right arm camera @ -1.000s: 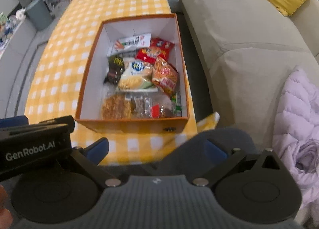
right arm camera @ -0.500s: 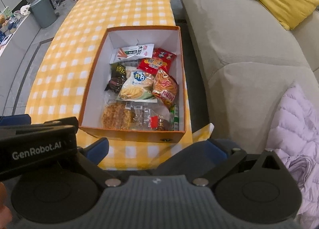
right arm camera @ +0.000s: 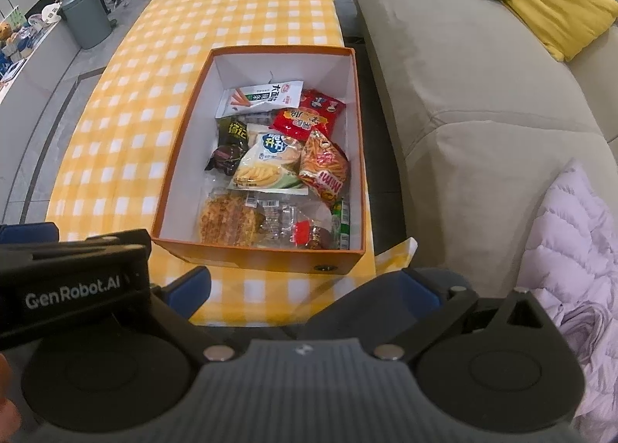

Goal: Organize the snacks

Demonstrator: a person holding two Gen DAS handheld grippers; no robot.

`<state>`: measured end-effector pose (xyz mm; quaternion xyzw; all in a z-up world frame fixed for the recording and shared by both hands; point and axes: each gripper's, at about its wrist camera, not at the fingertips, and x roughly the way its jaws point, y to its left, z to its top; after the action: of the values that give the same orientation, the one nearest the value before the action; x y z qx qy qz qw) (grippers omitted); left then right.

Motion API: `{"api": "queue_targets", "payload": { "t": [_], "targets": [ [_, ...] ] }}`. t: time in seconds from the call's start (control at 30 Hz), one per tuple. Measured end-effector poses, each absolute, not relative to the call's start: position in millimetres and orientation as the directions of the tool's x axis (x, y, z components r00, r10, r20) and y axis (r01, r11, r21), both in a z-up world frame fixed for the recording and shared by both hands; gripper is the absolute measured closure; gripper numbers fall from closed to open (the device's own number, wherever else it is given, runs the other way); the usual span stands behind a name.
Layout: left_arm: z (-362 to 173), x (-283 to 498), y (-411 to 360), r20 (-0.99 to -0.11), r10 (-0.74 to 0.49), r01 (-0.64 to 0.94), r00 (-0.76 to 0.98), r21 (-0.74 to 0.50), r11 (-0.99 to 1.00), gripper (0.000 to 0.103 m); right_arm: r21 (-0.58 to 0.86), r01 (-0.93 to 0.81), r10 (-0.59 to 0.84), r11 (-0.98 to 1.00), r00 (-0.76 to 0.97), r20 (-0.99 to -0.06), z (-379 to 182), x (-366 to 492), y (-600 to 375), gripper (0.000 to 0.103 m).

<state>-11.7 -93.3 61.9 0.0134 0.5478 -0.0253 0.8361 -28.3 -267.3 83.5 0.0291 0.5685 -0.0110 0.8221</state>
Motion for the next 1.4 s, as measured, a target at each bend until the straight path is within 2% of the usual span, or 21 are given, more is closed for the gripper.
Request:
{"api": "queue_targets", "payload": {
  "t": [1.4],
  "targets": [
    [66.5, -30.0, -83.6, -0.915, -0.066, 0.062, 0.398, -0.045, 0.997, 0.007, 0.029, 0.015, 0.022, 0.999, 0.371, -0.928, 93.0, -48.1, -253.3, 0.004]
  ]
}}
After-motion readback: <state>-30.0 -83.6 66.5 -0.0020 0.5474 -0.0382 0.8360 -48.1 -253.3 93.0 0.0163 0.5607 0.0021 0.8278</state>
